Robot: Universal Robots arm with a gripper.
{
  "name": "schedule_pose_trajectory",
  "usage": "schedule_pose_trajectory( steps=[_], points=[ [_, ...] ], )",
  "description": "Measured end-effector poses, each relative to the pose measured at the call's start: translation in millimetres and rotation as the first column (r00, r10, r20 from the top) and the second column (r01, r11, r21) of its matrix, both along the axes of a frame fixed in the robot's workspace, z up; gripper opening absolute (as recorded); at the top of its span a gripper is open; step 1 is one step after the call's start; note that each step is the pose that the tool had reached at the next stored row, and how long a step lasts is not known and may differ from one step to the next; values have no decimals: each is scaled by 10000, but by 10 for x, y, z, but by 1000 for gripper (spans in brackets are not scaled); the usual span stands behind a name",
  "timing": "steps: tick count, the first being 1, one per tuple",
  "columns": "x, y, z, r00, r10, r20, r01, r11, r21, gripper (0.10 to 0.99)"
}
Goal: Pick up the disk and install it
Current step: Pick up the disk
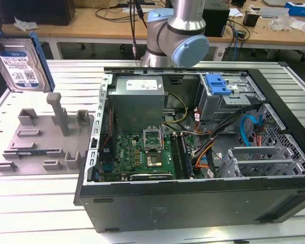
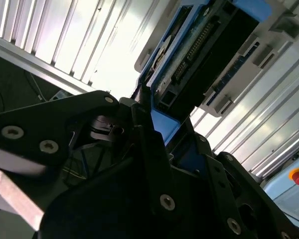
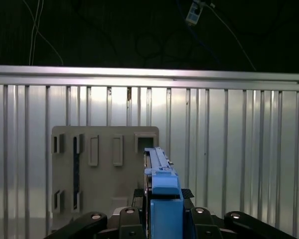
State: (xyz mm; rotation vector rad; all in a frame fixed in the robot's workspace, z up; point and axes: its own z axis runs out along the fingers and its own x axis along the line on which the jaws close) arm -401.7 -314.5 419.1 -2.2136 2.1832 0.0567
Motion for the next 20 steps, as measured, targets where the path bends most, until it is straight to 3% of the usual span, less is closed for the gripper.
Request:
schedule_pose_trajectory(
  steps=[13, 18, 20],
  points=[
    [34, 0, 461, 10000, -1, 0, 1, 10000, 69, 369],
    [57, 0, 690, 10000, -1, -1, 1, 10000, 92, 369],
    [59, 0, 716, 10000, -1, 1, 1, 10000, 95, 369]
  ],
)
